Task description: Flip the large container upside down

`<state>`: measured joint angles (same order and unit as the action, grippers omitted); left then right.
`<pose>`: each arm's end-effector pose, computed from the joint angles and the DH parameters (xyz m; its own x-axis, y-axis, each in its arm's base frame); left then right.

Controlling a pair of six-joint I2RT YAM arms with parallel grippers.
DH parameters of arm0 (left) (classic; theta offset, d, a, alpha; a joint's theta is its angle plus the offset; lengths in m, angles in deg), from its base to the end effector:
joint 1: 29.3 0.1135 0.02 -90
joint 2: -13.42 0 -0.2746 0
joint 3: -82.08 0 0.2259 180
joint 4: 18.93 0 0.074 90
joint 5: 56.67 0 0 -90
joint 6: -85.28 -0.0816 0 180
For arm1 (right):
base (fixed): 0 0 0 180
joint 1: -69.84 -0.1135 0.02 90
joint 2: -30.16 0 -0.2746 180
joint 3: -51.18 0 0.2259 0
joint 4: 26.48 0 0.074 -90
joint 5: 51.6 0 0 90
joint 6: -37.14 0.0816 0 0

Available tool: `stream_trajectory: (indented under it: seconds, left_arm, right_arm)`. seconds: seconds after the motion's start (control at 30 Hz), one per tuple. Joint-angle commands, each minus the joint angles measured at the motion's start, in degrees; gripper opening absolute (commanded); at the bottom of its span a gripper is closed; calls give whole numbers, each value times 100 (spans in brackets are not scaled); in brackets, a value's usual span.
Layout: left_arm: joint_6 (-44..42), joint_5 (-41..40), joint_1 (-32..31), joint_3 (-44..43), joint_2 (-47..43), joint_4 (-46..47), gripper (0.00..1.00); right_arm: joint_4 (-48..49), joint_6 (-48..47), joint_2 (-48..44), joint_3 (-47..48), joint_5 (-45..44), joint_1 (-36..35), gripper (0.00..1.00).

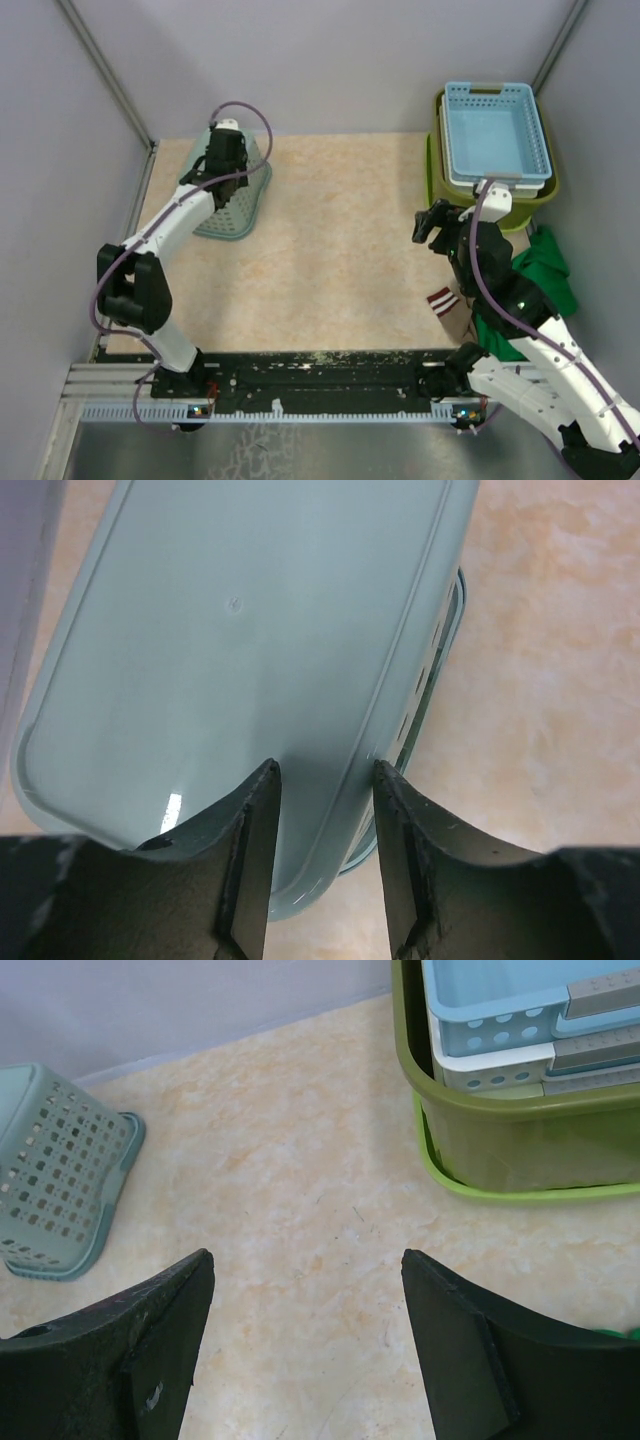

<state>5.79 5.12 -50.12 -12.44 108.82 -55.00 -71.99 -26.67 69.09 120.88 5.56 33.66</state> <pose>0.3767 -0.1020 0.2957 -0.5452 0.0353 -0.8376 -0.1417 0.9809 0.1336 0.1378 0.0460 0.3653 -0.2164 0.3012 -0.9287 0.0254 0.9526 0.3030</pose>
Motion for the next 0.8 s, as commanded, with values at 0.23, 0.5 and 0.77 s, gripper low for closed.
stream_trajectory:
  seconds: [0.23, 0.5, 0.77]
  left_arm:
    - [-841, 967, 1855, -1021, 1634, -478, 53]
    - [-697, 937, 2476, -1488, 1954, -549, 55]
    - [-645, 965, 2598, -1842, 1809, -686, 58]
  right_arm:
    - [-92, 12, -168, 196, -37, 24, 76]
    - [-206, 103, -164, 285, -14, 24, 75]
    - [-85, 125, 58, 444, 134, 24, 75]
